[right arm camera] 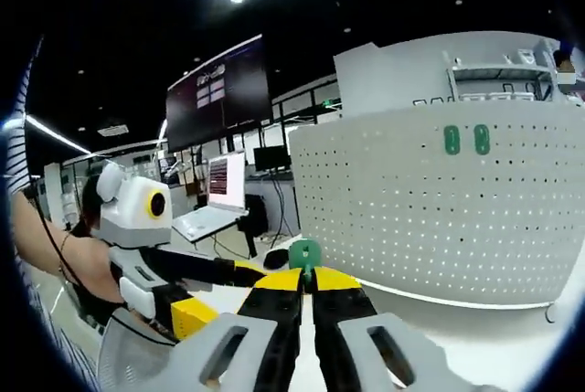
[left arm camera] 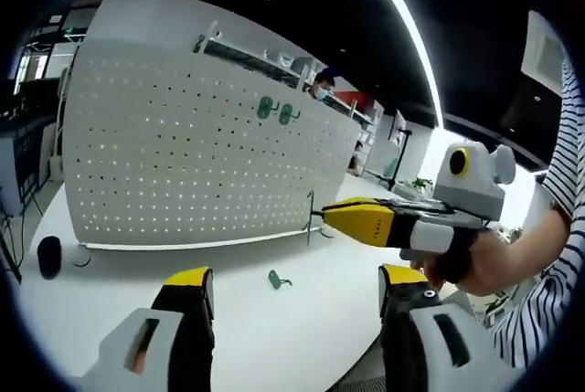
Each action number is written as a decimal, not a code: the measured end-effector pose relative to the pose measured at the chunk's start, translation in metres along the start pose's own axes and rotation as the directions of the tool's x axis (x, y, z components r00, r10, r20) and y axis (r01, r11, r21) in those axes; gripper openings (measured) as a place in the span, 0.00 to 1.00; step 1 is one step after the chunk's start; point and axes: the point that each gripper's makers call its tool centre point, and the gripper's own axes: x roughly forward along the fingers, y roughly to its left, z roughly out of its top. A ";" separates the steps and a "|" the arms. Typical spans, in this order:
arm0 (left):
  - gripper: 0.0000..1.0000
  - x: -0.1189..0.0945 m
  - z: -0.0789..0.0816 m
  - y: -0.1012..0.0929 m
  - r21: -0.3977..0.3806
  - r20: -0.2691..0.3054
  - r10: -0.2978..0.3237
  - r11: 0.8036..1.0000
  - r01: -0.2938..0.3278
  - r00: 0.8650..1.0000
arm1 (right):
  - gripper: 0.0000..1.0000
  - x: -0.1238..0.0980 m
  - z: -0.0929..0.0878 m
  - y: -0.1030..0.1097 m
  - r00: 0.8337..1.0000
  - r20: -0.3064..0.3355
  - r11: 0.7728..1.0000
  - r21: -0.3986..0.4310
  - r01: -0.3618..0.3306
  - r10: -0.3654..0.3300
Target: Insert the hook assembly into the mounting plate slot until the hook locks in place.
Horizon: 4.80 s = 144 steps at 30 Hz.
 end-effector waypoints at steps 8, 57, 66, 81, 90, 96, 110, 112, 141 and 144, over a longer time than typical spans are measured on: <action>0.81 -0.003 0.008 0.005 -0.005 0.040 0.024 1.000 -0.024 0.999 | 0.00 0.009 0.008 -0.024 0.995 0.041 0.996 -0.004 0.090 -0.090; 0.96 0.001 0.011 0.033 0.064 0.004 0.105 0.992 -0.105 0.994 | 0.00 0.037 0.092 -0.187 0.868 0.249 0.899 0.027 0.437 -0.429; 0.96 0.004 0.007 0.035 0.057 -0.012 0.102 0.993 -0.101 0.995 | 0.00 0.032 0.099 -0.212 0.844 0.264 0.878 0.031 0.477 -0.467; 0.96 0.004 0.004 0.043 0.040 -0.017 0.119 0.992 -0.118 0.993 | 0.01 0.024 0.112 -0.240 0.801 0.298 0.843 0.027 0.537 -0.520; 0.99 0.004 -0.001 0.043 0.038 -0.036 0.112 0.993 -0.110 0.993 | 0.01 0.019 0.123 -0.262 0.769 0.318 0.819 0.045 0.572 -0.555; 0.99 0.007 -0.002 0.043 0.037 -0.041 0.110 0.993 -0.109 0.993 | 0.01 0.023 0.124 -0.265 0.774 0.315 0.820 0.028 0.571 -0.549; 0.97 0.009 0.001 0.052 0.030 -0.044 0.129 0.991 -0.128 0.991 | 0.01 0.028 0.120 -0.271 0.771 0.309 0.819 0.051 0.571 -0.557; 0.97 0.010 0.001 0.052 0.029 -0.044 0.127 0.992 -0.126 0.991 | 0.01 0.028 0.121 -0.271 0.769 0.312 0.819 0.054 0.572 -0.558; 0.96 0.001 -0.008 0.064 -0.011 -0.040 0.164 0.986 -0.165 0.986 | 0.01 0.031 0.115 -0.279 0.725 0.314 0.781 0.105 0.616 -0.613; 0.96 0.001 -0.010 0.066 -0.014 -0.041 0.169 0.985 -0.170 0.985 | 0.01 0.030 0.116 -0.280 0.725 0.314 0.781 0.102 0.617 -0.613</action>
